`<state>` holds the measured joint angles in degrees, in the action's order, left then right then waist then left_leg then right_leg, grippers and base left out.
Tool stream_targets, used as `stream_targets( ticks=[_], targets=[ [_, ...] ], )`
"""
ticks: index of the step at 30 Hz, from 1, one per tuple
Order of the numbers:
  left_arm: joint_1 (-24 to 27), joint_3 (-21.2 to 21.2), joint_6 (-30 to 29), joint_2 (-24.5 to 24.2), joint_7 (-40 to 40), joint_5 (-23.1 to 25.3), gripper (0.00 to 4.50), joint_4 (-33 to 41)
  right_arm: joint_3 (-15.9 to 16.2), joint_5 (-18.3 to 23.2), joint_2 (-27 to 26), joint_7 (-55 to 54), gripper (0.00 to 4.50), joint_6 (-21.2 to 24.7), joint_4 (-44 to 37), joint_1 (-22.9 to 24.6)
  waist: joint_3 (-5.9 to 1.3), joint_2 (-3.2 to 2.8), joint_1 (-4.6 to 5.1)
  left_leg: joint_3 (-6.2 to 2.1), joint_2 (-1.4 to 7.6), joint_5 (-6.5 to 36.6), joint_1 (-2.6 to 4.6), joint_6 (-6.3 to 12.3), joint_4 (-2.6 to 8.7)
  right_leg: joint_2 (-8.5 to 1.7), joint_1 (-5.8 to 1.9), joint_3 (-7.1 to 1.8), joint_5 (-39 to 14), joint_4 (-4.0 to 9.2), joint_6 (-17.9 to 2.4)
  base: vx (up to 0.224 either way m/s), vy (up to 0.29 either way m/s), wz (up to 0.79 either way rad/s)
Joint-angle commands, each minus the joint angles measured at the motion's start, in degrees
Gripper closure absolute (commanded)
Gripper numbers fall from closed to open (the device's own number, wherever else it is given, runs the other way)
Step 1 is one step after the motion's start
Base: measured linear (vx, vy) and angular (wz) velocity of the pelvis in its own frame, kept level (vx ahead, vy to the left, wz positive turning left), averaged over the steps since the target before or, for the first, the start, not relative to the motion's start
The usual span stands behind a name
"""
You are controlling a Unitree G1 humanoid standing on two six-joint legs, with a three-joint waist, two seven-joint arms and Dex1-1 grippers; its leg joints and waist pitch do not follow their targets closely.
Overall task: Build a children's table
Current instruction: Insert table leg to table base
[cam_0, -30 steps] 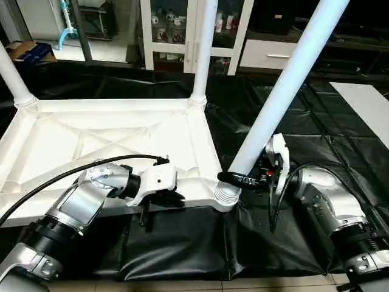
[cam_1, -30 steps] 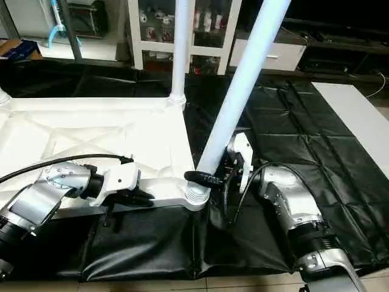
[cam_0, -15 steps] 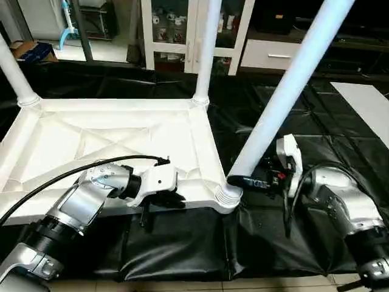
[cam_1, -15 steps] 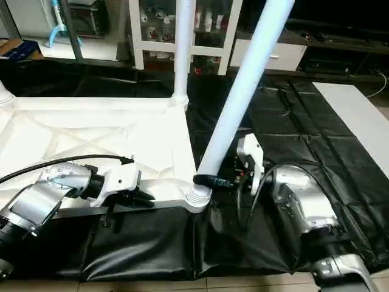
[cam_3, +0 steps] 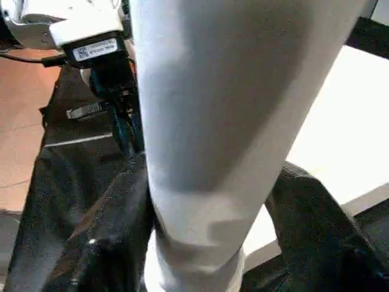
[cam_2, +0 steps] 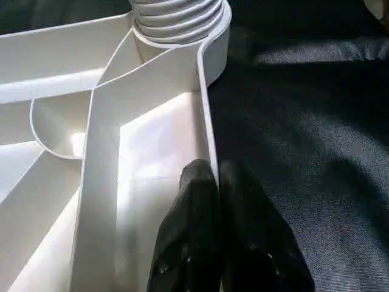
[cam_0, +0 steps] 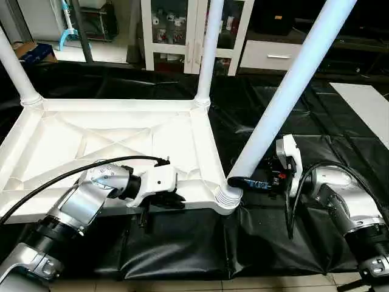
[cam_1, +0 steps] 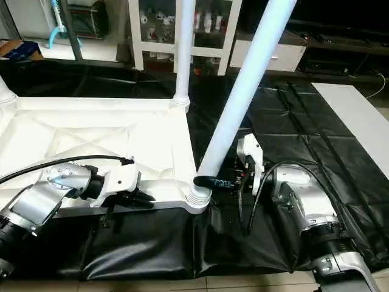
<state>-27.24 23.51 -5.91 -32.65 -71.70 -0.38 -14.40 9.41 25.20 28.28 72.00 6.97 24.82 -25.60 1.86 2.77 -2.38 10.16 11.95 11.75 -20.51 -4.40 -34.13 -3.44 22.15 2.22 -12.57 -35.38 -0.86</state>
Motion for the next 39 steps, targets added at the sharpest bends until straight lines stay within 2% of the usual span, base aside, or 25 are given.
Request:
stream_targets(
  ticks=[1,8,11,13,14,17,18,21,24,26,30,32,34,36,37,38,39],
  targets=[
    [-0.7,1.5,2.4,-0.1,-4.6,-1.1,4.50,1.2,-2.1,-1.2,2.0,-1.4,2.03,1.2,2.6,-1.0,-3.16,-0.93,0.20,0.01,1.50,3.9,0.83,3.43,3.61,-3.50,-2.74,-2.08,6.7,2.52,-15.9,0.000,0.000,0.00],
    [-0.8,1.6,2.5,-0.2,-4.7,-0.9,4.50,1.1,-2.2,-0.5,1.6,-0.4,2.58,3.0,2.9,-1.0,-3.12,-0.88,0.21,0.02,1.50,5.1,0.82,2.80,3.58,-3.55,-2.72,-2.10,5.2,2.60,-15.9,0.000,0.000,0.00],
    [-0.9,1.6,2.6,0.0,-4.6,-0.9,4.50,1.0,-3.8,1.8,0.7,-0.7,2.64,6.0,2.7,-0.8,-3.13,-0.88,0.19,0.00,1.51,5.1,0.86,2.74,3.59,-3.52,-2.71,-2.09,5.4,2.59,-16.0,0.000,0.000,0.00],
    [-0.9,1.5,2.6,0.2,-4.5,-0.9,4.50,1.1,-6.0,3.3,-0.5,-3.3,2.65,7.9,4.2,-1.6,-3.13,-0.94,0.15,0.06,1.47,5.0,0.87,2.82,3.60,-3.54,-2.68,-2.16,5.3,2.61,-16.3,0.000,0.000,0.00],
    [-0.9,1.5,2.7,0.3,-4.4,-1.0,4.50,1.0,-7.7,4.0,-1.3,-5.7,2.65,8.4,6.0,-2.3,-3.15,-0.75,0.13,0.04,1.45,5.2,0.72,2.59,3.56,-3.53,-2.74,-2.11,4.9,2.59,-16.3,0.000,0.000,0.00],
    [-0.9,1.5,2.9,0.3,-4.4,-0.9,4.50,0.9,-8.7,4.2,-1.8,-7.5,2.65,8.9,6.9,-2.5,-3.04,-0.86,0.27,-0.03,1.50,6.0,0.78,1.87,3.64,-3.65,-2.64,-2.06,2.9,2.73,-15.9,0.000,0.000,0.00],
    [-0.8,1.5,2.9,0.3,-4.3,-0.9,4.50,1.0,-9.2,4.1,-2.0,-8.8,2.65,9.1,7.3,-2.4,-3.02,-0.44,0.40,0.02,1.50,6.0,0.71,1.85,3.65,-3.64,-2.67,-2.08,2.5,2.78,-15.8,0.000,0.000,0.00],
    [-0.6,1.5,2.8,0.4,-4.2,-1.0,4.50,1.1,-9.3,4.0,-2.1,-9.3,2.65,9.6,7.0,-1.4,-2.92,-0.66,0.52,-0.07,1.49,7.0,0.72,1.35,3.71,-3.67,-2.57,-2.11,0.0,2.94,-15.2,0.000,0.000,0.00],
    [-0.6,1.4,2.6,0.4,-4.2,-0.9,4.50,1.3,-8.5,3.5,-1.7,-8.1,2.65,9.9,5.1,-0.2,-2.95,-0.63,0.49,-0.04,1.49,6.2,0.69,1.51,3.66,-3.69,-2.56,-2.18,0.7,2.88,-15.0,0.000,0.000,0.00],
    [-0.6,1.4,2.7,0.3,-4.4,-0.9,4.50,1.2,-9.4,3.9,-2.1,-8.5,2.65,10.4,5.0,-0.9,-3.03,-0.71,0.48,-0.03,1.45,5.4,0.69,1.83,3.60,-3.65,-2.56,-2.15,2.0,2.76,-15.2,0.000,0.000,0.00],
    [-0.7,1.4,2.8,0.2,-4.7,-0.8,4.50,0.9,-12.3,8.4,-3.0,-9.7,2.65,14.1,4.1,-3.3,-3.02,-0.71,0.48,-0.03,1.46,5.8,0.79,1.81,3.68,-3.64,-2.54,-2.15,1.7,2.78,-15.4,0.000,0.000,0.00],
    [-0.8,1.4,2.7,0.2,-5.0,-0.8,4.50,0.9,-14.7,12.3,-3.4,-10.7,2.65,18.9,3.9,-5.3,-2.99,-0.70,0.45,-0.01,1.45,5.5,0.74,1.71,3.68,-3.69,-2.52,-2.22,1.7,2.76,-15.4,0.000,0.000,0.00],
    [-0.8,1.4,2.7,0.2,-5.0,-0.8,4.50,0.9,-14.7,12.5,-3.2,-10.7,2.66,19.7,4.0,-5.4,-3.06,-0.69,0.20,0.14,1.40,4.8,1.02,1.41,3.58,-3.54,-2.38,-2.21,1.9,2.69,-15.4,0.000,0.000,0.00],
    [-0.7,1.5,2.4,0.4,-5.1,-1.0,4.50,1.3,-13.5,12.6,-1.5,-9.9,2.66,25.8,4.8,-6.4,-2.96,-0.85,-0.06,0.19,1.36,4.5,0.98,1.63,3.59,-3.44,-2.47,-2.13,2.1,2.68,-15.5,0.000,0.000,0.00],
    [-0.7,1.5,2.4,0.4,-5.1,-1.0,4.50,1.3,-13.4,12.6,-1.4,-9.8,2.66,26.1,4.8,-6.5,-2.99,-0.89,-0.22,0.23,1.36,4.2,1.00,1.70,3.57,-3.46,-2.53,-2.14,2.4,2.67,-15.4,0.000,0.000,0.00],
    [-0.6,1.5,2.3,0.5,-5.1,-1.0,4.50,1.5,-12.6,12.5,-0.5,-8.9,2.66,29.0,5.7,-6.8,-2.93,-0.73,-0.46,0.29,1.43,3.9,0.90,1.71,3.54,-3.49,-2.51,-2.13,2.8,2.68,-15.3,0.000,0.000,0.00],
    [-0.6,1.5,2.3,0.5,-5.1,-1.0,4.50,1.5,-12.5,12.5,-0.2,-8.6,2.66,29.9,6.0,-6.8,-3.01,-0.75,-0.77,0.31,1.44,3.5,0.91,1.67,3.49,-3.48,-2.59,-2.07,3.1,2.57,-15.3,0.000,0.000,0.00]
  ],
)
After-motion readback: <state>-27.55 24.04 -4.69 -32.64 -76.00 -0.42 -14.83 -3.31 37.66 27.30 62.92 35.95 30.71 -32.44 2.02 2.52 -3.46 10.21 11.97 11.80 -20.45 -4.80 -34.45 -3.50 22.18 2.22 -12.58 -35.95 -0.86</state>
